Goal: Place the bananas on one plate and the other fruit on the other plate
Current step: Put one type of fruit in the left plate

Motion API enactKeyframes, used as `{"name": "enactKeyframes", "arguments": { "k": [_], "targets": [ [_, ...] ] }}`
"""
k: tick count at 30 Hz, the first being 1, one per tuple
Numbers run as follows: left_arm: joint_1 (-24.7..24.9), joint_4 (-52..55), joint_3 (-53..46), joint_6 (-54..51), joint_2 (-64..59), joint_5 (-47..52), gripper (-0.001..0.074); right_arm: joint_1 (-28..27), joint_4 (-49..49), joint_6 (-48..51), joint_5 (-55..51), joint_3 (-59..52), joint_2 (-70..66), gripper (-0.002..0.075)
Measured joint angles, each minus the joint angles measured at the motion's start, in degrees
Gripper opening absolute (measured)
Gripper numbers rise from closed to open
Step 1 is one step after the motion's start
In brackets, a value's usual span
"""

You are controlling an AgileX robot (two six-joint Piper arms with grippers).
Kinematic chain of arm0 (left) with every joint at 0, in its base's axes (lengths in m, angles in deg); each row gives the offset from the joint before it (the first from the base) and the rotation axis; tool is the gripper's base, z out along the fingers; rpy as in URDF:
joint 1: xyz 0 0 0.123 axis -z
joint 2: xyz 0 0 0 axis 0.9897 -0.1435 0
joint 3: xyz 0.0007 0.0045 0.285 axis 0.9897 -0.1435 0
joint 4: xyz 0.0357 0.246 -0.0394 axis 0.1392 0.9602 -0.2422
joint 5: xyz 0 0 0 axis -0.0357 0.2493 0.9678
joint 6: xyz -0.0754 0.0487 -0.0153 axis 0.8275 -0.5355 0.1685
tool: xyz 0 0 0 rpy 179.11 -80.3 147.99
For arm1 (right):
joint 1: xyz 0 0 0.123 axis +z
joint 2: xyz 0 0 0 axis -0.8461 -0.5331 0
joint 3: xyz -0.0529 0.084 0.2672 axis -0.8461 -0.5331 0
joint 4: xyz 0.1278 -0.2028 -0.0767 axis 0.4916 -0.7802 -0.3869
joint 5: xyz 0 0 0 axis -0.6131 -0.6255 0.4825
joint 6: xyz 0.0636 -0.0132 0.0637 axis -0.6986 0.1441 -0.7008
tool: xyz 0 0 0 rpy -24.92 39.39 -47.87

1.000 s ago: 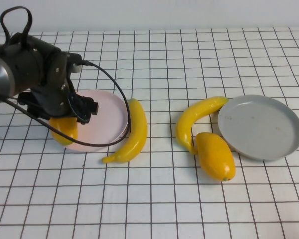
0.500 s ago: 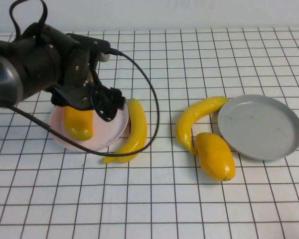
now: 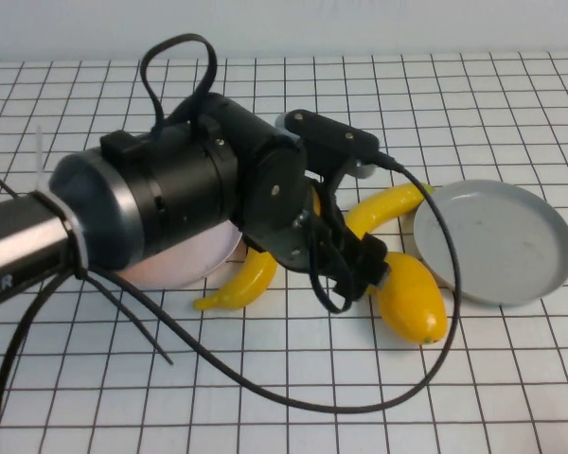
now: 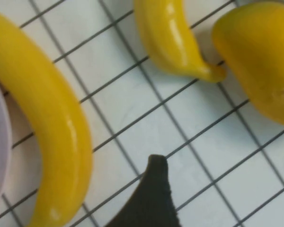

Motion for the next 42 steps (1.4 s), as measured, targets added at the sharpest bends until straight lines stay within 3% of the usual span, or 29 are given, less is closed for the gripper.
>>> {"name": "enactKeyframes", "arguments": {
  "k": [5, 22, 32, 42],
  "targets": [
    [3.07, -0.97, 3.35, -0.08, -1.49, -1.71, 0.0619, 0.00, 0.00, 0.00, 0.00, 0.00, 0.00, -0.0016],
    [7.81, -0.97, 22.15, 1.21, -18.80, 9.03, 0.0620, 0.00, 0.00, 0.00, 0.00, 0.00, 0.00, -0.0016],
    [7.81, -2.65, 22.85, 8.44, -20.80, 2.73, 0.0620, 0.00, 0.00, 0.00, 0.00, 0.00, 0.00, -0.0016],
    [6.98, -1.22, 22.85, 8.52, -21.61, 9.32, 0.0620, 0.00, 0.00, 0.00, 0.00, 0.00, 0.00, -0.0016]
  ]
}}
